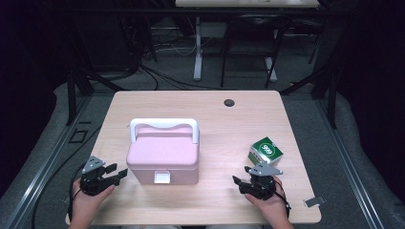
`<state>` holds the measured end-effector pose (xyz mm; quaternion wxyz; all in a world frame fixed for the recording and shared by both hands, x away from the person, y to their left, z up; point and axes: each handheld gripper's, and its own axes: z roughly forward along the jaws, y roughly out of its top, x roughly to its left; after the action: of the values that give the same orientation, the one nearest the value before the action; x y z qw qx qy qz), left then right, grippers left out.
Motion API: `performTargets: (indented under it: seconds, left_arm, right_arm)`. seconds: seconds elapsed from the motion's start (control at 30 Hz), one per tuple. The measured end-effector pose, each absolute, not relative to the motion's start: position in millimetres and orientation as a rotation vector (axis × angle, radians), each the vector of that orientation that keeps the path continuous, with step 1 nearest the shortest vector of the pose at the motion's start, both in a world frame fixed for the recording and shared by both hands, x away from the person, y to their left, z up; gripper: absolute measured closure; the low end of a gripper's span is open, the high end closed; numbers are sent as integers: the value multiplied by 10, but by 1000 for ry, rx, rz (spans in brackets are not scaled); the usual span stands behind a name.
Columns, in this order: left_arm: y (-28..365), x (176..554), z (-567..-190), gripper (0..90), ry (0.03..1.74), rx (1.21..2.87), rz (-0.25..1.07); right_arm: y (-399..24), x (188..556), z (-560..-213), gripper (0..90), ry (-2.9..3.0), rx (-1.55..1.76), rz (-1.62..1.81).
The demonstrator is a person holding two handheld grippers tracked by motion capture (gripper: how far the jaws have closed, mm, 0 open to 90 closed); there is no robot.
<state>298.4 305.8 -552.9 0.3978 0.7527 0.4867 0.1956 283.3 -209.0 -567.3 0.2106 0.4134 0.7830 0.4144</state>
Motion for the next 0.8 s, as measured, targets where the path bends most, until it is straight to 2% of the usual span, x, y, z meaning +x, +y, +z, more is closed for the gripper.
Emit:
performTargets:
  seconds: [0.13, 0.3, 0.47, 0.57, 0.8]
  left_arm:
    - [3021, 3011, -5543, 456, 1246, 1886, 495]
    - [2984, 3018, -5529, 454, 1218, 1872, 460]
    - [2947, 2970, -5506, 456, 1201, 1885, 496]
    - [2940, 2955, -5500, 490, 1187, 1900, 503]
    - [2968, 2968, -5486, 550, 1210, 1884, 488]
  right_arm:
    - [-2065, 2805, -5641, 473, 2176, 1164, 1183]
    - [-2023, 2810, -5616, 460, 2165, 1134, 1181]
    - [-2021, 2774, -5598, 451, 2141, 1140, 1203]
    - [-2012, 2758, -5595, 488, 2146, 1143, 1206]
    - [-1982, 2789, -5617, 513, 2146, 1193, 1210]
